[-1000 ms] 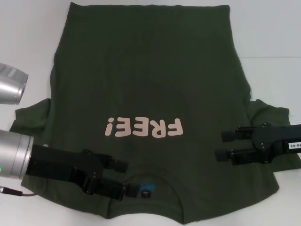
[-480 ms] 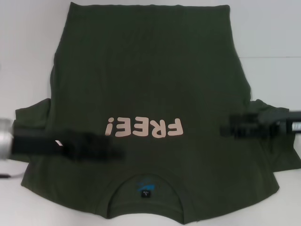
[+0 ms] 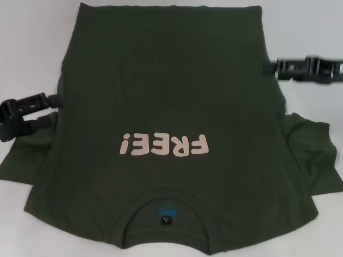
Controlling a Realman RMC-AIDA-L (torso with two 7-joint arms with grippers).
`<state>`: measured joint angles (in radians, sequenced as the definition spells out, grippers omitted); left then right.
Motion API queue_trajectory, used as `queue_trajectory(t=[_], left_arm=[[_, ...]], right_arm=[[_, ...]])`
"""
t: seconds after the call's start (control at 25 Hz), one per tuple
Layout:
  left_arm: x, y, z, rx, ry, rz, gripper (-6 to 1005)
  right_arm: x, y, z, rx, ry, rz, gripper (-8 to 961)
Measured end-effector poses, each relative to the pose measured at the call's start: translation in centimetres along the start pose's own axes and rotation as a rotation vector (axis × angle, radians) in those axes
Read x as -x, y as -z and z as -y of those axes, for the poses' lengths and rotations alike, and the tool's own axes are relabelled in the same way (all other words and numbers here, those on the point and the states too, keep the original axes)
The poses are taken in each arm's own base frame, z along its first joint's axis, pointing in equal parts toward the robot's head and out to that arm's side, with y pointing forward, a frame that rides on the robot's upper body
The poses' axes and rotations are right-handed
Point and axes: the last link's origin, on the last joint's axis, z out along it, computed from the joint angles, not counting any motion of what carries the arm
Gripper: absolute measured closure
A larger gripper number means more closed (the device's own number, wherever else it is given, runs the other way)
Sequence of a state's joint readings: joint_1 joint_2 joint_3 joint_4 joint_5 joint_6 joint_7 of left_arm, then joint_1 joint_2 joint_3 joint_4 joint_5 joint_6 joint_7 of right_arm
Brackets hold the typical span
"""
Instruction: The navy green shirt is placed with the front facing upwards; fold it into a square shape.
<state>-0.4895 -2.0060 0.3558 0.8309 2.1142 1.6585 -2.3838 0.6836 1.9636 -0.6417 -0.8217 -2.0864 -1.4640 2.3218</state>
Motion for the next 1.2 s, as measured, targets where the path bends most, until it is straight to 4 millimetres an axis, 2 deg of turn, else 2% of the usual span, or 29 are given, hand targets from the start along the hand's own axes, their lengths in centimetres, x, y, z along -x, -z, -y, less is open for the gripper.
queue_trajectory(t=[0.2, 0.32, 0.56, 0.88, 1.2], left_arm=[[-0.4, 0.5, 2.2, -0.095, 0.055, -0.087, 96], [-0.6, 0.8, 3.2, -0.147, 0.056, -0.131, 98], [-0.3, 1.0, 4.7, -0.214, 0.007, -0.167, 99], [0.0, 0.2, 6.5, -0.328, -0.172, -0.201, 98], [0.5, -0.3, 8.0, -0.417, -0.184, -0.202, 98]], right_arm=[[2.2, -0.6, 0.9, -0.071, -0.049, 0.030, 138], [2.7, -0.7, 1.3, -0.108, -0.064, 0.035, 139], [2.9, -0.6, 1.5, -0.124, -0.067, 0.039, 141], [2.9, -0.5, 1.7, -0.128, -0.077, 0.045, 143], [3.0, -0.4, 1.7, -0.128, -0.084, 0.049, 145]])
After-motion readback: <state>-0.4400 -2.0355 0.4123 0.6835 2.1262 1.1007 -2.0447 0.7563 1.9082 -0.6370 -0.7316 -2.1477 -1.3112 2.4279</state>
